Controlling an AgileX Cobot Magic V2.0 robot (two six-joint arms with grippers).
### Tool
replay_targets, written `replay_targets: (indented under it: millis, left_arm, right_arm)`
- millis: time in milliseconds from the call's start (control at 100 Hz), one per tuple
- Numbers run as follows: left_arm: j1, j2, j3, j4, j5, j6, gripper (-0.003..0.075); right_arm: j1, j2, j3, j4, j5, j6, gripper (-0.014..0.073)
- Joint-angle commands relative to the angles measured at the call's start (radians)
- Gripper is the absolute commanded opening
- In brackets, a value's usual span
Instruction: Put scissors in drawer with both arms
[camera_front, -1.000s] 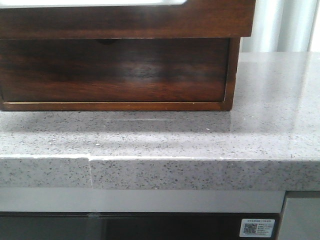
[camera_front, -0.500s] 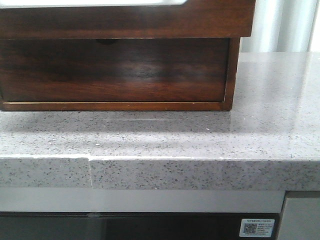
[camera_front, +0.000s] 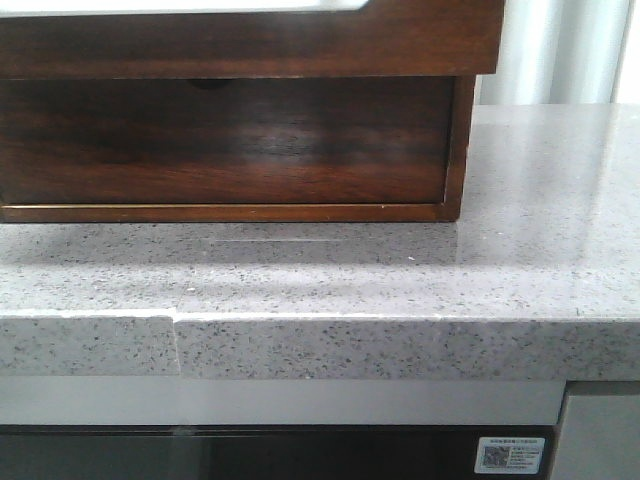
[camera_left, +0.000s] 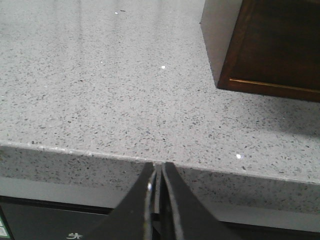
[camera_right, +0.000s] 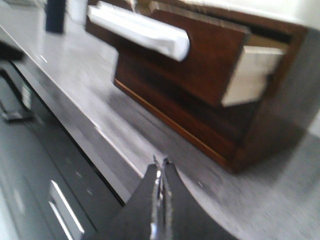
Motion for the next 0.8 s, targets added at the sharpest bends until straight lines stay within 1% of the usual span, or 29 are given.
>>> replay_targets:
  millis: [0,70,80,120,190,230,260,290,350,420,480,580,630,680,710,790]
  left_arm:
    - [0.002,-0.031,0.023,-0.013,-0.021,0.003,-0.0019]
    - [0.002,-0.031,0.023,-0.013,-0.021,0.003,-0.0019]
    - [0.002,-0.031,0.023,-0.013,-0.021,0.003,-0.0019]
    - [0.002,-0.031,0.023,-0.013,-0.021,0.003,-0.0019]
    - [0.002,-0.031,0.023,-0.013,-0.021,0.003,-0.0019]
    - [0.002,-0.031,0.023,-0.013,-0.021,0.003,-0.0019]
    - [0.002,-0.031,0.023,-0.013,-0.021,0.003,-0.0019]
    - [0.002,-0.031,0.023,-0.013,-0.021,0.003,-0.0019]
    - [0.002,-0.031,0.023,-0.013,-0.021,0.003,-0.0019]
    - [0.002,-0.031,0.023,-0.013,-0.021,0.003,-0.0019]
    - [0.002,-0.031,0.023,-0.013,-0.021,0.003,-0.0019]
    - [0.002,-0.031,0.023,-0.013,-0.021,0.003,-0.0018]
    - [0.002,-0.031,0.023,-0.013,-0.021,0.003,-0.0019]
    - [0.002,-0.031,0.023,-0.013,-0.021,0.003,-0.0019]
    - [0.002,-0.031,0.023,-0.013,-0.021,0.003,-0.0019]
    - [0.002,-0.031,0.023,-0.013,-0.021,0.003,-0.0019]
  right_arm:
    - [-0.058,0.009,0.009,-0.048,-0.121,0.087,-0.0062]
    - [-0.127,0.009,0.041,-0.105,-0.181,0.268,-0.0062]
    - [-0.134,0.009,0.044,-0.115,-0.199,0.313,-0.0062]
    - [-0.179,0.009,0.064,-0.189,-0.259,0.453,-0.0062]
    - [-0.259,0.009,0.096,-0.325,-0.384,0.646,-0.0062]
    - [-0.31,0.009,0.115,-0.387,-0.45,0.708,-0.0062]
    - [-0.345,0.009,0.129,-0.408,-0.509,0.75,-0.0062]
    - [-0.38,0.009,0.131,-0.419,-0.51,0.772,-0.0062]
    - [-0.465,0.009,0.129,-0.43,-0.501,0.797,-0.0062]
    - [-0.538,0.002,0.129,-0.43,-0.476,0.797,-0.0062]
    - [-0.6,-0.007,0.129,-0.43,-0.425,0.797,-0.0062]
    - [-0.668,-0.019,0.129,-0.403,-0.311,0.789,-0.0062]
    - [-0.691,-0.019,0.129,-0.348,-0.259,0.731,-0.0062]
    - [-0.706,-0.019,0.129,-0.261,-0.213,0.616,-0.0062]
    - [-0.711,-0.019,0.129,-0.222,-0.192,0.572,-0.0062]
    - [-0.716,-0.019,0.129,-0.206,-0.125,0.556,-0.0062]
